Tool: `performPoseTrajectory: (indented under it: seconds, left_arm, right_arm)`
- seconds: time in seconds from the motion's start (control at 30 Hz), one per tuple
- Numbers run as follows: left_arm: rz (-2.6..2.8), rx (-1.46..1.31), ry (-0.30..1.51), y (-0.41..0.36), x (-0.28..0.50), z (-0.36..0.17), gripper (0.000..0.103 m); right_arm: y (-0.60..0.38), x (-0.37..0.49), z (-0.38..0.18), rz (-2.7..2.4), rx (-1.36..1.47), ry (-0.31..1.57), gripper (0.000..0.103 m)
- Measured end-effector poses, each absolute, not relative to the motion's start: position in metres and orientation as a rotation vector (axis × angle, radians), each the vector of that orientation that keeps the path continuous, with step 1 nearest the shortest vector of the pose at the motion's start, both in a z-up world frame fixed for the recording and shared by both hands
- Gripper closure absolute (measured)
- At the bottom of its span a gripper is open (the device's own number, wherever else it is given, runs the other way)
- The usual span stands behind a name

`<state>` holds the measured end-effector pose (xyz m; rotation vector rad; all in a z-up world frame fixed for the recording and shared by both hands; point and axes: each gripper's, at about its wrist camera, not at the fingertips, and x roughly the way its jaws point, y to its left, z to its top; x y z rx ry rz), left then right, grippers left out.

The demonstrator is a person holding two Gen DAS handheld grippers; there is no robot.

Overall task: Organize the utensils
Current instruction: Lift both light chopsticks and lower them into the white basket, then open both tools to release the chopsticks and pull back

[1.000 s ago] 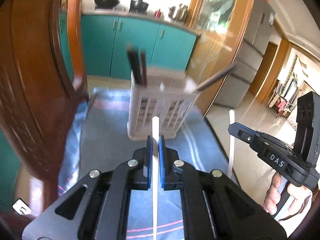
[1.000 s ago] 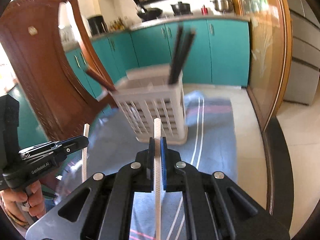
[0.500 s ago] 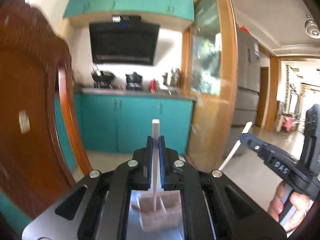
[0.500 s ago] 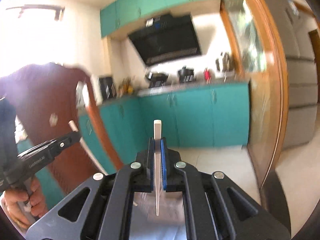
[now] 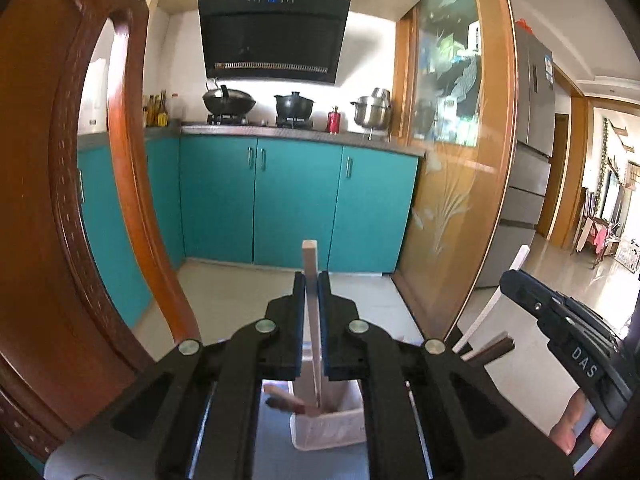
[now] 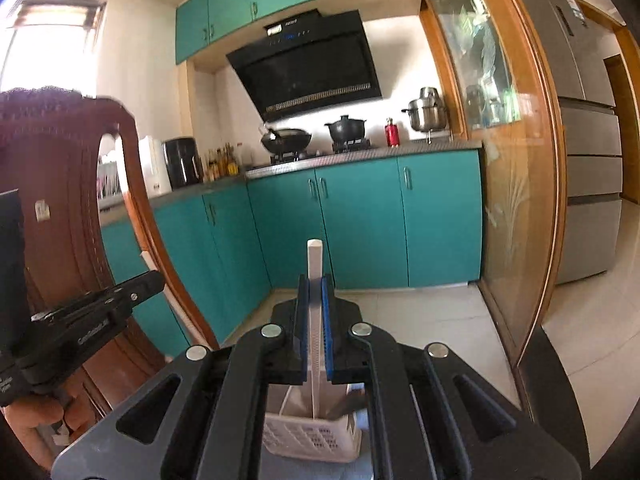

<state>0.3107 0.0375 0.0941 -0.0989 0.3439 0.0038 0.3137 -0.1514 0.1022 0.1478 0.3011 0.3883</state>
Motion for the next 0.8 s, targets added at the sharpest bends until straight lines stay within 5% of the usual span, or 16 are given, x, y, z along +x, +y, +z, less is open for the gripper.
performPoseTrajectory:
  seconds: [0.13, 0.23, 0.37, 0.6, 0.8]
  left_arm:
    - [0.005, -0.102, 0.357, 0.036, 0.304, 0.087, 0.084]
    - [-0.005, -0.103, 0.338, 0.036, 0.287, 0.088, 0.059]
    - [-0.021, -0.047, 0.304, 0.03, 0.252, 0.093, 0.04]
    - [-0.071, -0.01, 0.308, 0.01, 0.179, 0.084, 0.024]
    - [-0.033, 0.063, 0.298, -0.006, 0.107, 0.069, 0.01]
  right_arm:
    - [-0.148, 0.308, 0.093, 0.385, 0.124, 0.316, 0.095]
    - [-0.151, 0.297, 0.094, 0.391, 0.124, 0.317, 0.081]
    - [-0.162, 0.262, 0.102, 0.405, 0.118, 0.277, 0.06]
    - [-0.195, 0.177, 0.104, 0.391, 0.138, 0.205, 0.024]
    - [-0.208, 0.118, 0.08, 0.296, 0.115, 0.246, 0.014]
